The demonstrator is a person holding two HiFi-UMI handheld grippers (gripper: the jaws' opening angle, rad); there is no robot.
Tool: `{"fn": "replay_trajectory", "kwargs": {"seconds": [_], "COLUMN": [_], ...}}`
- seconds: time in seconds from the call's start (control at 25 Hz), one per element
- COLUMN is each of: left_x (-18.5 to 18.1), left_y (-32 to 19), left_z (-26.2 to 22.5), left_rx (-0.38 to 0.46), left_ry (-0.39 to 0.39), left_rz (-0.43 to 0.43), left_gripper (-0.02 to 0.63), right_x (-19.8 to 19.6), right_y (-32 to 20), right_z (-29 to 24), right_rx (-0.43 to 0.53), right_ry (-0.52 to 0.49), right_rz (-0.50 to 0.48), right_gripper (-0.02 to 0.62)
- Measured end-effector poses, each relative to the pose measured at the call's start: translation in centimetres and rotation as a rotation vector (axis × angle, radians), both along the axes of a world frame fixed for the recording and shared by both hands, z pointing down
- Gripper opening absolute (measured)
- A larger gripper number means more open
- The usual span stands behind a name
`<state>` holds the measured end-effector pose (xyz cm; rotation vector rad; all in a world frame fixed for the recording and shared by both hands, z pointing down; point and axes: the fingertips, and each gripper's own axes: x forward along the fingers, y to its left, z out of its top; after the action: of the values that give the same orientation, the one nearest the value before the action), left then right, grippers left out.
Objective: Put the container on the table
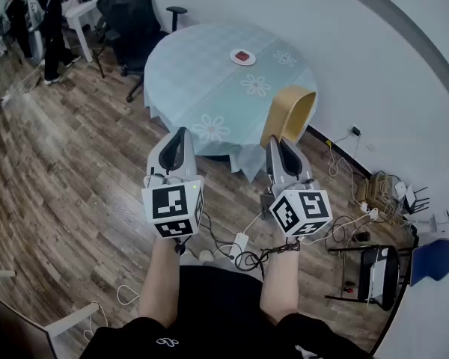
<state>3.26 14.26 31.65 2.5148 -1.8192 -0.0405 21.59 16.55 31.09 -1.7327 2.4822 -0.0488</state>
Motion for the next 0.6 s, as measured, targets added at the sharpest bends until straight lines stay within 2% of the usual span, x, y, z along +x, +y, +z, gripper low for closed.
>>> {"fn": "replay_trajectory", "kwargs": {"seconds": [0.6], "left_x": [2.6], "left_y": [1.3], "left_z": [-1.8], "left_rx": [0.05], "left_ry": [-0.012], "left_rz": [0.016], "left_gripper": [0.002], "right_x": [1.4], "right_y": [0.0], "right_z": [-1.0], "right_rx": [0.041], "right_ry": [-0.011], "right_rz": [-0.025], "right_gripper": [0.025]}}
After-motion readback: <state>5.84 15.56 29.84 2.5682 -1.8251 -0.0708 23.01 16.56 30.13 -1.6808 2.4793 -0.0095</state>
